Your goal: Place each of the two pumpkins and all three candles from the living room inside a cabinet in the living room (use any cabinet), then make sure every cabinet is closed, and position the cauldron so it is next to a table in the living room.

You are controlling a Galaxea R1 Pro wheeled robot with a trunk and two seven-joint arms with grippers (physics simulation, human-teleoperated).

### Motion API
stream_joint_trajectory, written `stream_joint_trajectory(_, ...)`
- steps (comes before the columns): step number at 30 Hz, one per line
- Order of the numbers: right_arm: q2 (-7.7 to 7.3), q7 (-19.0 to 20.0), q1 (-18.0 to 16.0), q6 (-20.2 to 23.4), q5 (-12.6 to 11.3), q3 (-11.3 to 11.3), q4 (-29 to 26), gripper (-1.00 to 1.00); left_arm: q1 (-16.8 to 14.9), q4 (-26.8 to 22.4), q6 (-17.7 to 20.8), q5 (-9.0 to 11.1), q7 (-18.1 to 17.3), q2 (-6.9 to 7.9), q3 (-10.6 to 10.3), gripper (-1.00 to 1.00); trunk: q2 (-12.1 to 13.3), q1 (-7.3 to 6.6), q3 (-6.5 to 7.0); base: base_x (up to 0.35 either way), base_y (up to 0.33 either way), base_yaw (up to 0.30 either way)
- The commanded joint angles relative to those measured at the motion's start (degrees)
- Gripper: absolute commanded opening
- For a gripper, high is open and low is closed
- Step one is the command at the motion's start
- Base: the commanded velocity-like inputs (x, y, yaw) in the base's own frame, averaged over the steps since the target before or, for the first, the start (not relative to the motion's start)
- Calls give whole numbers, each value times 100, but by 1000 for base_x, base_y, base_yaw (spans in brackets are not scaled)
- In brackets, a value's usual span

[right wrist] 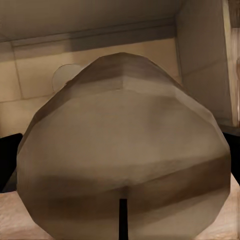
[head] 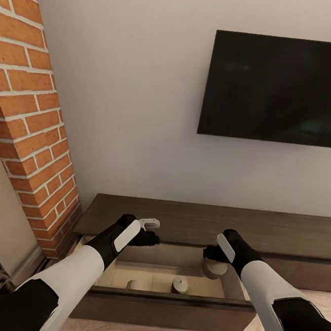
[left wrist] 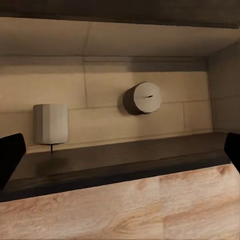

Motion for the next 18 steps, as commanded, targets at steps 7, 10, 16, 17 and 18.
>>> stream_joint_trajectory(7, -9, -58, -2, 28, -67, 41, -4, -100, -5, -57, 191, 59, 48, 0, -44, 100, -3, 2, -6, 40, -21, 0)
stream_joint_trajectory(10, -10, -74, -2, 48, -72, 40, 12, -100, -5, -123, 280, 64, 48, 0, -45, 100, -83, 46, -42, 4, -2, 0)
stream_joint_trajectory(16, -10, -79, -2, 72, -81, 32, 23, -100, -5, -189, 350, 67, 40, 0, -45, 100, -323, 178, -150, 1, 0, 0)
stream_joint_trajectory(17, -10, -75, -2, 50, -85, 31, 23, -100, -5, -207, 355, 67, 40, 0, -45, 100, -363, 200, -167, 0, 0, 0)
stream_joint_trajectory(18, -12, -69, -2, 36, -87, 31, 24, -100, -5, -223, 358, 67, 40, 0, -45, 100, -404, 222, -185, 0, 0, 0)
